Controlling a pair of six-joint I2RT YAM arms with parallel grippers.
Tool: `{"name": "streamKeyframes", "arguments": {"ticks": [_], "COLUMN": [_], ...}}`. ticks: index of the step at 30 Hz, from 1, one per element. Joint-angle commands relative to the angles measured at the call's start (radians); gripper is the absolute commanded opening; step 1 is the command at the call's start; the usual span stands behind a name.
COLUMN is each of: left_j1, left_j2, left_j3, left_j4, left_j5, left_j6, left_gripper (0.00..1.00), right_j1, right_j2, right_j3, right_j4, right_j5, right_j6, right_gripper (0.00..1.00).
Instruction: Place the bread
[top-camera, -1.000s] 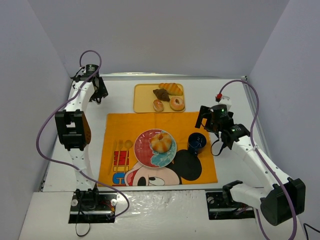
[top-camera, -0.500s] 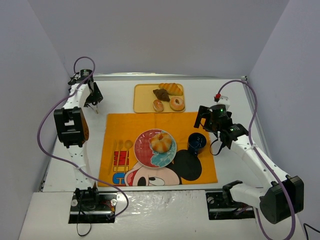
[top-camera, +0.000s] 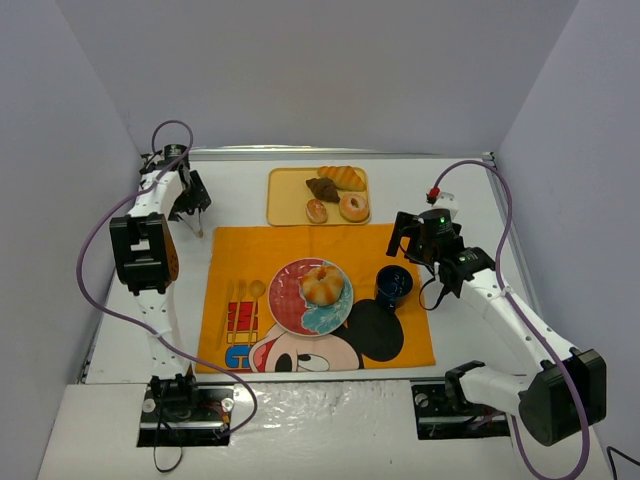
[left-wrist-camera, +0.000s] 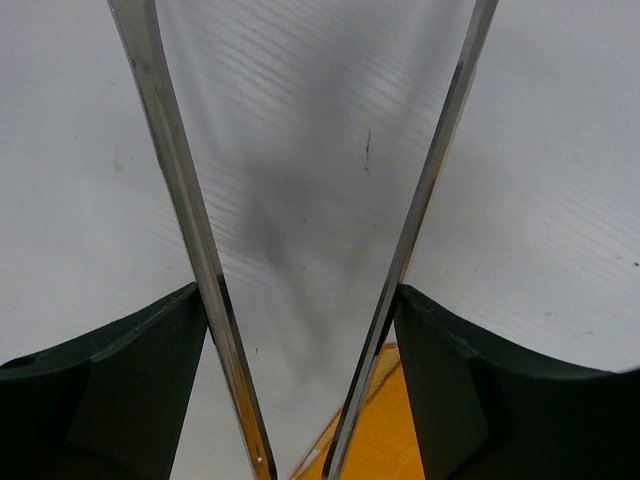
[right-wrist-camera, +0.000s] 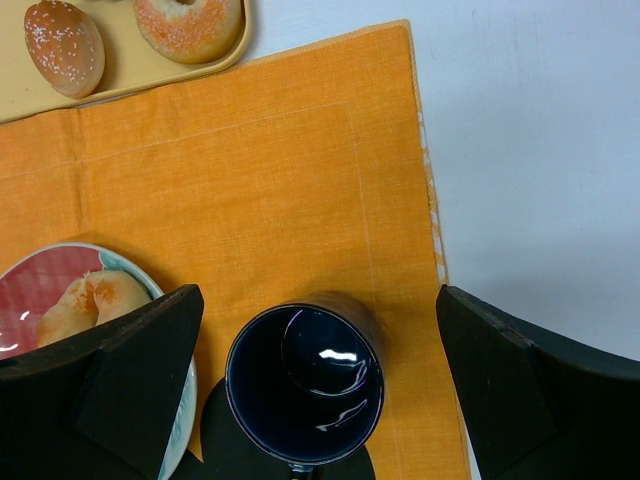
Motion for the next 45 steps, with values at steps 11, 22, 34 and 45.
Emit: {"name": "streamKeyframes", "arguments": {"ticks": [11, 22, 34, 45], "left_j1": [0.004, -0.006, -0.078, -0.357], "left_j2": [-0.029, -0.18, -0.408, -0.679], "left_j3": [0.01, -0.025, -0.12, -0.355], "left_j4": [0.033, 0.04, -0.015, -0.034], "left_j5": [-0.007, 0.007, 0.072, 0.015], "left_j6": [0.0, 0.007, 0.07, 0.066], "left_gripper": [0.78, 0.8, 0.8, 0.8], "right_j1": [-0.006, -0.006, -0.005, -0.003], "right_j2": [-0.011, -0.016, 0.005, -0.004], "right_j3": [-0.005, 0.007, 0.073, 0.102], "right_j4": [0.051, 0.05, 0.051, 0.05], "right_j5": [-0.015, 0.006, 0.005, -0.042], "right_j6": [-0.01, 0.0, 0.0, 0.009], "right_gripper": [1.0, 1.0, 1.0, 1.0]}}
